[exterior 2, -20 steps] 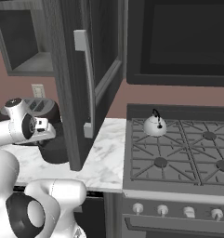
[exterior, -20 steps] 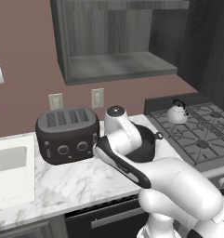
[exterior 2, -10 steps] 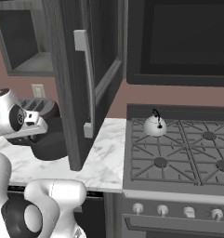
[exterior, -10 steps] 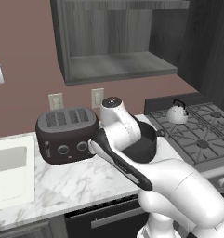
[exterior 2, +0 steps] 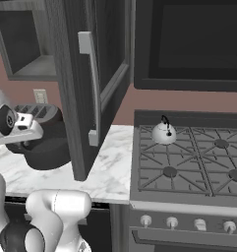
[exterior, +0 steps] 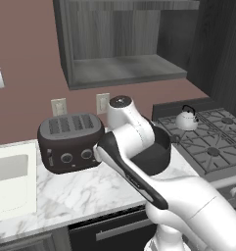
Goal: Pick the kettle from the cabinet and place it on a stove burner. Then pick the pot from the counter and place it on another stove burner. Finally, turn both burners on.
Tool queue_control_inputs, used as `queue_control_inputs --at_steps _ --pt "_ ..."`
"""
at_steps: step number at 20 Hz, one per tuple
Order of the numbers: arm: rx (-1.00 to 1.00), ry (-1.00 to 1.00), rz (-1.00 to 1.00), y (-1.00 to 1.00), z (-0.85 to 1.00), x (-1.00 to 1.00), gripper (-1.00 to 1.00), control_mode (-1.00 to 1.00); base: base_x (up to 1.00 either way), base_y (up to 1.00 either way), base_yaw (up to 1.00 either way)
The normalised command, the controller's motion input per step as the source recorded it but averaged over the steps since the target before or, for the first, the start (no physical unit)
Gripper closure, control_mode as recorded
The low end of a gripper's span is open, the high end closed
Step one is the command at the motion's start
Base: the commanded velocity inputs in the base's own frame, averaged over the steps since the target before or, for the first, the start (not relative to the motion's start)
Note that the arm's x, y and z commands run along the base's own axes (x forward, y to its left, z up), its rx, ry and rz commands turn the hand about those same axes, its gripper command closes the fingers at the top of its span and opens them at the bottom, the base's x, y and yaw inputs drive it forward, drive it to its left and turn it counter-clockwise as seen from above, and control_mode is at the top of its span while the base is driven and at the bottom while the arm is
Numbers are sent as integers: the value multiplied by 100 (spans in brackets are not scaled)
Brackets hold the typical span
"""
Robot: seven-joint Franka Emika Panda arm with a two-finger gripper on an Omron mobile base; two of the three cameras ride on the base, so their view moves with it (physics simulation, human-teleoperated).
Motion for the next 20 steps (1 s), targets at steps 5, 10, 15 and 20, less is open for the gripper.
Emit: queue_control_inputs --at_steps 5,10,15,20 --pt "0 0 0 0 30 -37 100 -100 0 0 0" --pt "0 0 0 0 26 -36 100 -100 0 0 0" --pt "0 0 0 0 26 -34 100 -100 0 0 0" --pt "0 0 0 0 17 -29 100 -100 0 0 0"
